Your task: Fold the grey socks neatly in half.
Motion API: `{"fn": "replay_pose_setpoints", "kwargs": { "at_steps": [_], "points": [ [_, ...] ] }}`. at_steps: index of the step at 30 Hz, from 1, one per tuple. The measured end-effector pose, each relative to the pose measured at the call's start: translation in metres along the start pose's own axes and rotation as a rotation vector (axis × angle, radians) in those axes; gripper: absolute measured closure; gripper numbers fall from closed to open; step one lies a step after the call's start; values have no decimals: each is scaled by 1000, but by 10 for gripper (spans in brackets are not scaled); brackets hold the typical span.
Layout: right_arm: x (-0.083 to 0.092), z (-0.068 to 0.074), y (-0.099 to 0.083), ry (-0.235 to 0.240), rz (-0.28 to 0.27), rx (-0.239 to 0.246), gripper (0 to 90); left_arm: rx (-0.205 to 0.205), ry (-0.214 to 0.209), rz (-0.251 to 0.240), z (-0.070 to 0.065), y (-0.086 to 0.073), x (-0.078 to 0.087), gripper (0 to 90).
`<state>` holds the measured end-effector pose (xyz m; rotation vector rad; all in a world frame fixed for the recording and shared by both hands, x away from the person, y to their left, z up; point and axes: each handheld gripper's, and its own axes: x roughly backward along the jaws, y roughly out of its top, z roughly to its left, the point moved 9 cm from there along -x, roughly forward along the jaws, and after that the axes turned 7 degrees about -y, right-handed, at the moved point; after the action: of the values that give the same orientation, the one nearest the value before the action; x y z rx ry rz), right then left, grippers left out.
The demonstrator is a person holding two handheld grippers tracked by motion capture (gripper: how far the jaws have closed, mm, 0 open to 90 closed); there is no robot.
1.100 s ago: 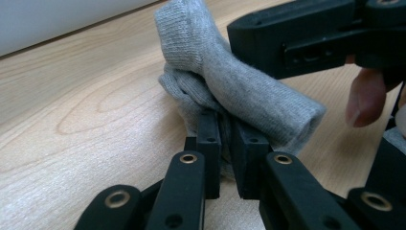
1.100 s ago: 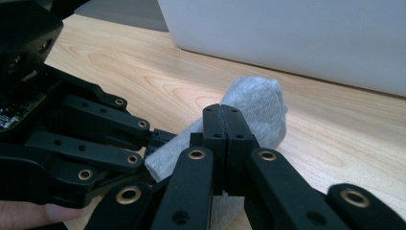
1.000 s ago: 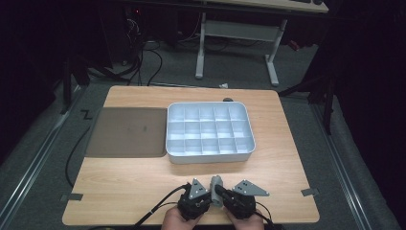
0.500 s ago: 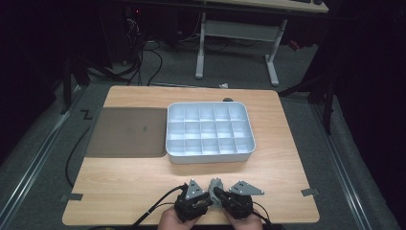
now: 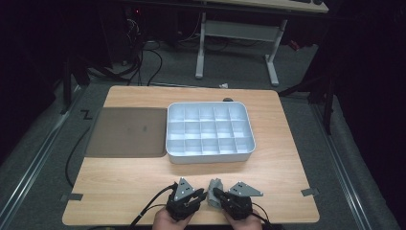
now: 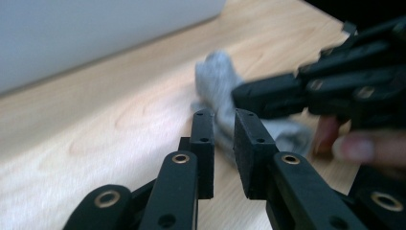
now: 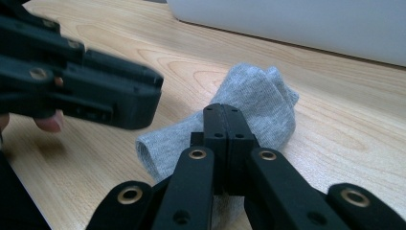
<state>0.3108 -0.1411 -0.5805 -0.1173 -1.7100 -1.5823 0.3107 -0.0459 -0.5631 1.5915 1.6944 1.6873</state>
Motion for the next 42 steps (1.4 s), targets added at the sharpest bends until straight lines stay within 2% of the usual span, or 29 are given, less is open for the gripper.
{"fn": "replay_pose_setpoints", "kwargs": {
  "at_steps": [7, 11, 12, 17, 19, 25, 26, 31, 37, 42],
  "points": [
    [0, -1, -1, 13, 2, -22, 900, -23, 4, -7, -6, 6, -5, 854],
    [0, -1, 0, 13, 0, -17, 900, -46, 23, 3, -7, 5, -9, 885],
    [0, -1, 0, 13, 0, -18, 900, -63, 37, 9, -6, 4, -11, 891],
    [0, -1, 0, 18, -1, -24, 900, -40, 26, -24, -7, 9, -14, 891],
    [0, -1, -1, 19, 2, -28, 900, -37, 20, -20, -7, 8, -17, 891],
    [0, -2, -1, 33, 3, -48, 900, -43, 31, 6, -7, 1, -22, 894],
    [1, -3, -1, 36, 5, -53, 900, -53, 37, 15, -7, -4, -24, 899],
    [1, -3, 0, 36, 4, -53, 900, -79, 50, 21, -7, -6, -25, 900],
    [5, -8, 2, 14, 5, -62, 878, -117, 73, 31, -10, -6, -27, 900],
    [9, -15, 3, -8, 4, -61, 846, -118, 74, 34, -12, -5, -28, 900]
  ]
}}
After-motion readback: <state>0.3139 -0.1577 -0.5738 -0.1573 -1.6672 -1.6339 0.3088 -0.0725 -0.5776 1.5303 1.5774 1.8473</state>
